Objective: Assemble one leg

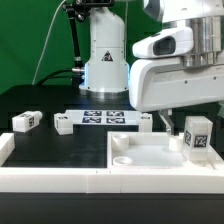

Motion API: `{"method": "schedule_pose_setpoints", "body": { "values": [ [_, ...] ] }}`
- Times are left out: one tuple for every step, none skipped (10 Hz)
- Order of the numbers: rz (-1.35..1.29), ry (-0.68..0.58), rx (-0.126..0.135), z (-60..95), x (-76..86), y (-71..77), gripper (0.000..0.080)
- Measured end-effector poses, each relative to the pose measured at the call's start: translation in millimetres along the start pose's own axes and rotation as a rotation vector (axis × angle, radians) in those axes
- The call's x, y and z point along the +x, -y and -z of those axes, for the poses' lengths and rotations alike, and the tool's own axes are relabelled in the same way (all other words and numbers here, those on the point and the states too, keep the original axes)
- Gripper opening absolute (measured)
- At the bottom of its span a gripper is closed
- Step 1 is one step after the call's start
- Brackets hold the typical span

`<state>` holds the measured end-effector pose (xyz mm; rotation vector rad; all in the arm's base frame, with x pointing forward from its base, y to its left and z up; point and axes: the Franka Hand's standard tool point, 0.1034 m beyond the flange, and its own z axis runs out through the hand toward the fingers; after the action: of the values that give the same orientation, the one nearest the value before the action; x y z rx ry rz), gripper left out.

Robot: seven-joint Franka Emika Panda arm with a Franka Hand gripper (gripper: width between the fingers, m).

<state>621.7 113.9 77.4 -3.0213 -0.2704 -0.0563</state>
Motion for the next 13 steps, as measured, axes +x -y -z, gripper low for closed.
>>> {"method": "schedule_pose_setpoints", "body": {
  "values": [
    [-0.002,0.103,0.02,-0.4,-5.7,0.8,0.0648],
    [-0.003,0.131,0.026,0.6,-1.7,0.0,0.0648],
    [-0.003,0.131,0.026,0.6,-0.1,-0.2,0.0648],
    [-0.003,0.13,0.026,0.3,0.0,-0.3,0.0525],
    [-0.003,0.13,0.026,0.3,0.0,-0.3,0.0525],
    [-0.003,0.13,0.026,0.2,0.0,-0.4,0.0385],
    [-0.004,0.13,0.026,0.2,0.0,-0.5,0.0292],
    [-0.004,0.13,0.026,0.1,-0.1,-0.7,0.0292],
    [-0.015,0.13,0.026,0.0,-0.1,-0.6,0.0292],
    [-0.045,0.131,0.024,0.0,-0.2,-0.6,0.0292],
    [-0.044,0.131,0.024,-0.2,-0.3,-0.6,0.0292],
    [-0.168,0.122,0.018,-1.0,-0.9,1.0,0.0292],
    [-0.311,0.105,0.007,-1.6,-2.0,3.9,0.0292]
  ]
}}
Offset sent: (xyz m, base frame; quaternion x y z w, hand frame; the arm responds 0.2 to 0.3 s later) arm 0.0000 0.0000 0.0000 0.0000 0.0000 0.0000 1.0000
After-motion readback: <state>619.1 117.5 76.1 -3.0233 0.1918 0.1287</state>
